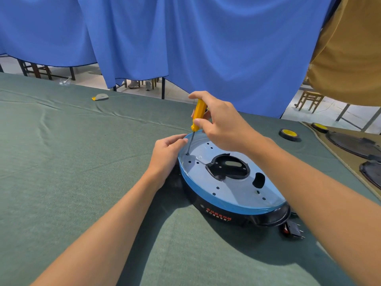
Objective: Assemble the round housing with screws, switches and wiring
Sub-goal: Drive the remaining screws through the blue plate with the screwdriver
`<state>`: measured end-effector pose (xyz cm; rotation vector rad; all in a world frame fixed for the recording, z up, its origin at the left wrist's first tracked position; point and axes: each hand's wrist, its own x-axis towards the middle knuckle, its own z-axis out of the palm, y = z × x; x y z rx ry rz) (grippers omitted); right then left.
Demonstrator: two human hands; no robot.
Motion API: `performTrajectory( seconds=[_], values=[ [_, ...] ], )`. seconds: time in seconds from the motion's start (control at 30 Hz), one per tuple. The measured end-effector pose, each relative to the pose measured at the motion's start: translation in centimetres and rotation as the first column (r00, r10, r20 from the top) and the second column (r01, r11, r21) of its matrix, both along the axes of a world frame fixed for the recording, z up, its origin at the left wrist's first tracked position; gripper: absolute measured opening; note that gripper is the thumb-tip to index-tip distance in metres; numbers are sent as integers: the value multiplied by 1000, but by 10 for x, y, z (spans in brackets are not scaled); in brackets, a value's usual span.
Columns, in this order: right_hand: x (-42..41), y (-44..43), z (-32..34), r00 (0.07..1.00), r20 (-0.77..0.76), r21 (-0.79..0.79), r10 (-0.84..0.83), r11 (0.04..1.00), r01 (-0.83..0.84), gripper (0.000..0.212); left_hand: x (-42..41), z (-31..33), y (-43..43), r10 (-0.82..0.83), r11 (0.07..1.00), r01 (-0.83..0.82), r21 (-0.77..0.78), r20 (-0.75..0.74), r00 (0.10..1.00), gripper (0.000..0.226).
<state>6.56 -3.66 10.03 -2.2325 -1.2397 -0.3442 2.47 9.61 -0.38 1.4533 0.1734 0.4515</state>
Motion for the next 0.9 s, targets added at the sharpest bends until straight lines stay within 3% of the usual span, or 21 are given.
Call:
performTrajectory(
  seconds=[0.17,0.33,0.43,0.5,0.6,0.73,0.9],
  values=[
    [4,10,8,996,57,-99,-67,992,72,41,-1,8,5,53,992,-65,106,115,992,25],
    [1,35,15,960,150,-159,-237,953,260,20,-6,15,12,8,987,-26,161,114,993,13],
    [-1,44,16,928,119,-152,-352,917,368,10,-6,15,12,-2,973,-24,230,110,994,11],
    [-3,45,17,910,92,-171,-405,894,415,14,-5,15,10,44,959,-76,274,118,992,18],
    [-4,43,23,921,78,-278,-383,879,389,24,-2,15,10,121,923,-161,348,134,984,29],
    [1,37,35,980,-9,-383,-201,906,182,25,-2,19,9,163,869,-206,450,133,978,13],
    [4,37,29,963,84,-266,-256,926,269,18,-7,25,7,107,781,-167,602,134,985,13]
  ],
)
